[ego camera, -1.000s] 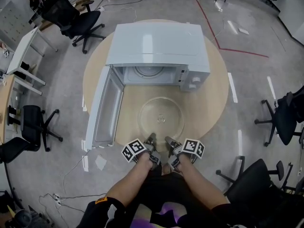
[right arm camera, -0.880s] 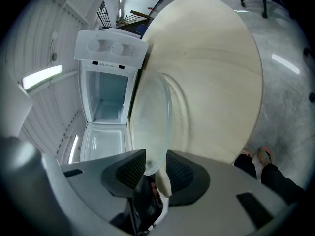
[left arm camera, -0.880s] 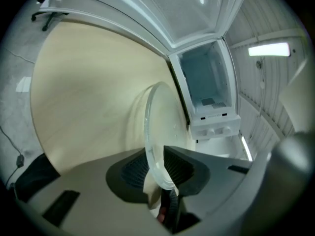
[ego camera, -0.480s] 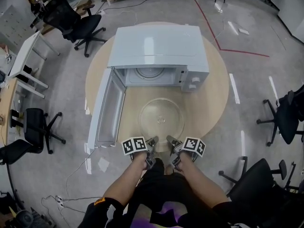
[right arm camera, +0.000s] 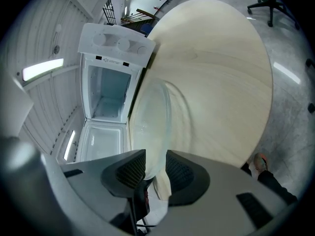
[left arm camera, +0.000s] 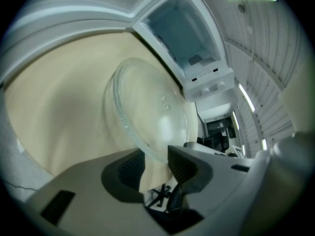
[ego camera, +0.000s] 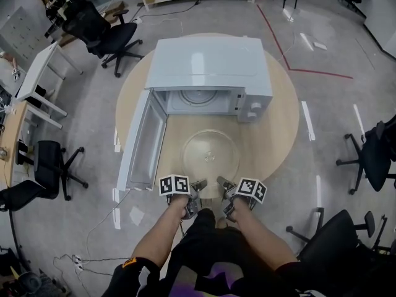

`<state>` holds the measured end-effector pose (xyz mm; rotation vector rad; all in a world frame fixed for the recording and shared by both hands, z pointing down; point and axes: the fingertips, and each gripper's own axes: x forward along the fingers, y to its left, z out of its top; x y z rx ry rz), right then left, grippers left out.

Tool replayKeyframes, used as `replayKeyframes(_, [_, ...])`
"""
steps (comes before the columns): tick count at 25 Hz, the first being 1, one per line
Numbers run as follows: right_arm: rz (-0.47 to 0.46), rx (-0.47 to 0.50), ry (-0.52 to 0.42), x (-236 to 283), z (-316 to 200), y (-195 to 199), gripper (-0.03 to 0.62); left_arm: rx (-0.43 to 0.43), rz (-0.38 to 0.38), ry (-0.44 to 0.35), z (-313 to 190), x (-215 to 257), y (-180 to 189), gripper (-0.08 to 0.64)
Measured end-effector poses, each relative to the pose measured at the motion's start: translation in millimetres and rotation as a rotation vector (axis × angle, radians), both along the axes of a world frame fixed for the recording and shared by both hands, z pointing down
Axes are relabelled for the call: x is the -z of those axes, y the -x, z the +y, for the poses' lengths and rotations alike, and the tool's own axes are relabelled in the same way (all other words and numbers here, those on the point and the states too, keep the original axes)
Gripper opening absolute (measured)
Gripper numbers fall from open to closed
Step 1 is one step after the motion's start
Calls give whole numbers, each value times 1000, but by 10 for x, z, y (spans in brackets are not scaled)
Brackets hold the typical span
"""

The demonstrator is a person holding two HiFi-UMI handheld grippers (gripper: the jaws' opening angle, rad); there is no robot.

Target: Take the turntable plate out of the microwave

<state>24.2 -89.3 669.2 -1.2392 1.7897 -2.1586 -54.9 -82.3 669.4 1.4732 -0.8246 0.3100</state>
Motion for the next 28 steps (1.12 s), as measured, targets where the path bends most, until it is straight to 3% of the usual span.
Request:
replayKeyframes(5, [25, -14, 0, -32, -42, -70, 135, 109, 141, 59, 43, 11, -10, 172])
replayKeyframes(16, [165, 53, 12, 23, 63, -186, 135, 95, 110, 7, 159, 101, -50, 172])
replayKeyframes(23, [301, 138, -121, 243, 111, -307, 135, 108, 115, -71, 218, 300, -97, 172])
replayKeyframes(28, [428, 234, -338, 553, 209, -362, 135, 126, 77, -240, 327, 606, -114, 166])
